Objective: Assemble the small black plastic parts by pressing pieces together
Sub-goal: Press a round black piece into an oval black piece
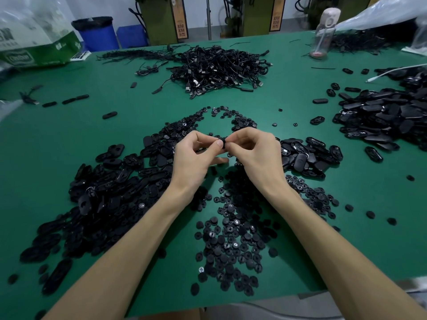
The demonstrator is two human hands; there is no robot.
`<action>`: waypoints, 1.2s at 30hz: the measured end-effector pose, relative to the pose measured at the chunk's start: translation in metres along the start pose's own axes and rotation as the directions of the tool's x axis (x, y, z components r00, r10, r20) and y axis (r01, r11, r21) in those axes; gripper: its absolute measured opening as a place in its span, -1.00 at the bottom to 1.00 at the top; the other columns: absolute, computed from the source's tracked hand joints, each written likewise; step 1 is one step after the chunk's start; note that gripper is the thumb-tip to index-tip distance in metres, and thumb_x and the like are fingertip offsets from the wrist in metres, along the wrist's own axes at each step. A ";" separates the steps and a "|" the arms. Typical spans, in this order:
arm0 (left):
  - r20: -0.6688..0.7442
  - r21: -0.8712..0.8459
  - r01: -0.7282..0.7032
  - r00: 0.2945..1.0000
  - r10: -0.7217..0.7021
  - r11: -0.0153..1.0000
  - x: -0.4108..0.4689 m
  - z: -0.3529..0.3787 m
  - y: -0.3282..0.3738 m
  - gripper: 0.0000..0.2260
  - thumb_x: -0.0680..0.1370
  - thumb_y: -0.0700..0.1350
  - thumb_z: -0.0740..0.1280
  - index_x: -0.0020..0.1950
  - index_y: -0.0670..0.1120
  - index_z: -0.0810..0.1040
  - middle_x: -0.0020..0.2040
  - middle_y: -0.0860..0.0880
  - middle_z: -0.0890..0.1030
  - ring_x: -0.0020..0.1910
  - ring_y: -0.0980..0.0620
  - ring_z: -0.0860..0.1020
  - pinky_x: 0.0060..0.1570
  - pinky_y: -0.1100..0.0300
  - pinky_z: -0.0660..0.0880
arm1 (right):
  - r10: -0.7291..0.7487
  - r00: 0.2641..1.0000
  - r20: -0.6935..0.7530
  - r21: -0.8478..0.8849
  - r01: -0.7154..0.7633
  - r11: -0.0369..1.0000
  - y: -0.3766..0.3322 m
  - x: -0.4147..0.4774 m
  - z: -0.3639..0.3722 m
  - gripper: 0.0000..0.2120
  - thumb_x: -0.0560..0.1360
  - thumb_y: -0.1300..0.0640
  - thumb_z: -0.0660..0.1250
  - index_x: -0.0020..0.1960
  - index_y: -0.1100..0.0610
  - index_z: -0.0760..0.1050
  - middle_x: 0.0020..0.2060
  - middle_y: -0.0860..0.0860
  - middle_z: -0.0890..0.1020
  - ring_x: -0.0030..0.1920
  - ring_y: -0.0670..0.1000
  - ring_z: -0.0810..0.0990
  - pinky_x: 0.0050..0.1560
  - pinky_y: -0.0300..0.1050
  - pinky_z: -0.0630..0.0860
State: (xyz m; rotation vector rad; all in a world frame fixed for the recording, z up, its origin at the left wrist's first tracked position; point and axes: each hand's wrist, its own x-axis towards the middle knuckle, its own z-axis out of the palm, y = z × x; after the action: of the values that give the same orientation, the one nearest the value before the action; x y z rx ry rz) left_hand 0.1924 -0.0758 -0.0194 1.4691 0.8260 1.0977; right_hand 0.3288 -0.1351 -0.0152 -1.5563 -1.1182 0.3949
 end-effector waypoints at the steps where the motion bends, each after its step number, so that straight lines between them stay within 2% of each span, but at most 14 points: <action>1: -0.002 -0.008 0.004 1.000 -0.004 1.000 0.000 0.000 0.000 -0.88 0.60 -0.29 0.43 0.02 -0.33 0.56 0.02 -0.34 0.65 -0.02 -0.13 0.73 -0.10 0.11 0.68 | -0.005 1.000 -0.004 0.001 0.005 1.000 -0.001 0.000 0.000 -0.94 0.51 0.21 0.50 -0.08 0.06 0.69 -0.26 -0.11 0.70 -0.24 -0.19 0.63 -0.21 -0.40 0.48; 8: 0.015 -0.133 0.053 0.999 -0.051 0.990 0.000 0.000 0.002 -0.84 0.61 -0.30 0.41 0.11 -0.37 0.53 0.01 -0.32 0.69 -0.03 -0.16 0.74 0.02 0.10 0.67 | -0.056 0.998 -0.033 -0.012 0.056 0.998 -0.001 0.000 -0.003 -0.91 0.48 0.13 0.55 -0.07 0.00 0.68 -0.05 -0.02 0.62 -0.12 -0.10 0.56 -0.04 -0.32 0.48; 11: 0.041 -0.217 0.065 0.998 -0.057 0.974 -0.001 0.000 0.003 -0.89 0.62 -0.31 0.39 0.10 -0.34 0.53 -0.08 -0.20 0.73 -0.02 -0.17 0.74 0.03 0.10 0.67 | 0.020 1.000 0.016 0.132 -0.022 0.991 0.001 0.001 -0.004 -0.83 0.47 0.12 0.57 0.03 0.01 0.65 -0.04 0.03 0.66 -0.10 -0.08 0.58 0.00 -0.16 0.55; 13: 0.066 -0.252 0.065 0.997 -0.050 0.965 -0.001 -0.001 0.003 -0.87 0.63 -0.31 0.38 0.14 -0.33 0.53 -0.10 -0.15 0.73 -0.02 -0.17 0.74 0.05 0.08 0.67 | 0.080 0.996 0.045 0.241 -0.089 0.967 0.002 0.003 -0.006 -0.80 0.46 0.12 0.58 0.06 0.05 0.65 -0.10 0.00 0.68 -0.14 -0.10 0.60 -0.09 -0.16 0.56; 16: 0.096 -0.161 0.023 0.995 -0.008 0.987 0.000 -0.003 0.005 -0.84 0.63 -0.28 0.38 0.21 -0.25 0.59 -0.02 -0.20 0.73 -0.02 -0.14 0.74 0.00 0.10 0.67 | 0.099 0.994 0.042 0.263 -0.107 0.959 0.004 0.004 -0.004 -0.86 0.44 0.11 0.60 -0.05 0.07 0.67 -0.19 -0.02 0.73 -0.19 -0.09 0.65 -0.19 -0.20 0.51; 20: 0.107 0.069 -0.098 0.990 0.090 0.993 0.003 -0.006 0.004 -0.87 0.61 -0.31 0.41 0.14 -0.25 0.67 -0.02 -0.16 0.74 -0.05 -0.04 0.74 -0.13 0.14 0.67 | 0.074 0.997 0.037 0.253 -0.081 0.964 0.005 0.003 -0.002 -0.86 0.40 0.12 0.63 -0.12 0.08 0.69 -0.25 0.00 0.75 -0.23 -0.06 0.70 -0.24 -0.27 0.51; 22: 0.118 0.124 -0.117 0.988 0.103 0.985 0.003 -0.007 0.003 -0.87 0.59 -0.32 0.43 0.13 -0.27 0.66 -0.04 -0.16 0.74 -0.07 -0.05 0.74 -0.15 0.10 0.68 | 0.070 0.996 0.054 0.268 -0.082 0.960 0.005 0.003 -0.002 -0.87 0.39 0.15 0.62 -0.13 0.09 0.69 -0.28 0.02 0.75 -0.25 -0.04 0.71 -0.27 -0.28 0.51; 27: 0.124 0.123 -0.121 0.987 0.105 0.985 0.005 -0.010 0.003 -0.86 0.58 -0.34 0.43 0.14 -0.31 0.65 -0.07 -0.20 0.74 -0.10 -0.10 0.74 -0.11 0.05 0.69 | 0.081 0.993 0.088 0.289 -0.104 0.952 0.005 0.003 -0.004 -0.90 0.43 0.20 0.59 -0.10 0.12 0.70 -0.29 0.06 0.75 -0.25 0.01 0.71 -0.23 -0.11 0.57; 31: 0.119 0.112 -0.096 0.989 0.082 0.989 0.005 -0.012 0.004 -0.85 0.57 -0.34 0.44 0.14 -0.32 0.64 -0.05 -0.22 0.74 -0.09 -0.14 0.74 -0.07 -0.01 0.70 | 0.077 0.991 0.108 0.321 -0.108 0.941 0.004 0.003 -0.003 -0.91 0.47 0.27 0.54 -0.02 0.22 0.70 -0.25 0.09 0.75 -0.21 0.05 0.75 -0.16 -0.10 0.63; 36: 0.114 0.125 -0.095 0.990 0.081 0.988 0.005 -0.012 0.004 -0.85 0.56 -0.33 0.45 0.13 -0.30 0.65 -0.07 -0.20 0.74 -0.10 -0.13 0.74 -0.07 0.00 0.69 | 0.085 0.990 0.114 0.333 -0.118 0.935 0.004 0.003 -0.003 -0.91 0.49 0.30 0.51 -0.01 0.24 0.70 -0.24 0.12 0.75 -0.18 0.13 0.76 -0.04 0.03 0.69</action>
State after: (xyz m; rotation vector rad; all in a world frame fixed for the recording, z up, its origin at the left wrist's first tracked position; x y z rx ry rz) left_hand 0.1825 -0.0681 -0.0145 1.6735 0.7743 1.0349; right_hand 0.3341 -0.1344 -0.0168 -1.3019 -0.9848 0.7032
